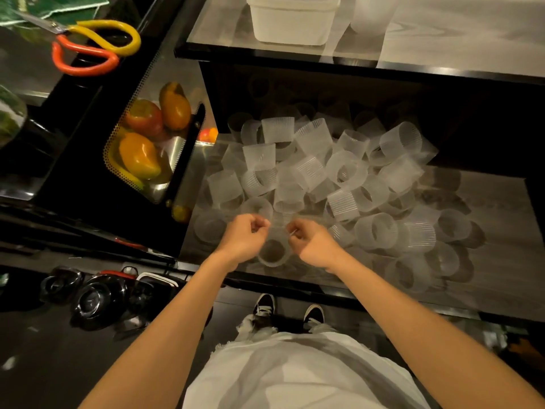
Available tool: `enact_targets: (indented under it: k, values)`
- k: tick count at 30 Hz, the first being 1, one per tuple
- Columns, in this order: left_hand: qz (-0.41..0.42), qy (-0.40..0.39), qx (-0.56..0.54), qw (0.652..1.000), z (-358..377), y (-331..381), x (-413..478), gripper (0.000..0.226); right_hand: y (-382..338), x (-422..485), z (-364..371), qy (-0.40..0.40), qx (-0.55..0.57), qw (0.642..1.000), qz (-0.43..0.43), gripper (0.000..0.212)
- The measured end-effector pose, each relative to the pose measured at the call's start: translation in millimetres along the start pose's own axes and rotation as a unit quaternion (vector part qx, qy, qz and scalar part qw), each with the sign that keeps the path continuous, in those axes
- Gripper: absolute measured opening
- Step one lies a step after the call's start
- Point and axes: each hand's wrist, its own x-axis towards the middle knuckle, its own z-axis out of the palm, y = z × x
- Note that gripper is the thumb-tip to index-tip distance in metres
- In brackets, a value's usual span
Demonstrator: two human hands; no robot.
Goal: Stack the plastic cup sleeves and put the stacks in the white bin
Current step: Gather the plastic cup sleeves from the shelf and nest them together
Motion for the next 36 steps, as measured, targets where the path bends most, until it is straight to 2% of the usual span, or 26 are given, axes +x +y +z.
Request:
enact_targets:
  k: [5, 10, 12, 15, 18, 23, 26, 31, 36]
  values:
    - [-0.013, -0.021, 0.035, 0.999, 4.9, -15.8, 0.0, 0.021, 4.5, 5.3, 5.8, -0.025, -0.066, 0.997, 0.022, 0.023]
    - [-0.006, -0.027, 0.071, 0.997, 10.3, -19.9, 2.8, 0.033, 11.3, 12.7, 14.6, -0.01, -0.121, 0.991, 0.06, 0.039]
    - [-0.004, -0.042, 0.056, 0.998, 12.2, -18.2, 3.6, 0.035, 13.6, 12.9, 18.9, -0.031, -0.095, 0.991, 0.087, 0.046]
    - [0.006, -0.061, 0.043, 0.997, 14.0, -14.8, 5.3, 0.037, 13.8, 14.6, 22.5, -0.039, -0.028, 0.993, 0.106, 0.041]
    - [0.017, -0.02, -0.003, 1.0, 9.8, -8.3, 6.0, 0.034, 9.2, 18.4, 15.9, -0.002, -0.025, 0.994, 0.11, 0.042]
    - [0.046, 0.047, -0.099, 0.993, -19.7, 3.1, 6.5, 0.024, -12.2, 25.2, -2.3, 0.043, 0.024, 0.999, 0.018, 0.04]
    - [0.038, 0.069, -0.139, 0.987, -38.7, -9.4, 6.9, 0.02, -31.0, 30.5, 0.2, 0.009, 0.045, 0.999, -0.024, 0.031]
    - [-0.028, 0.095, -0.164, 0.981, -52.2, -36.6, 1.5, 0.021, -44.2, 38.1, 30.2, -0.062, 0.016, 0.998, -0.027, 0.031]
    - [-0.064, 0.103, -0.18, 0.976, -43.6, -58.9, -7.4, 0.02, -41.2, 35.8, 41.4, -0.073, -0.037, 0.994, -0.071, 0.026]
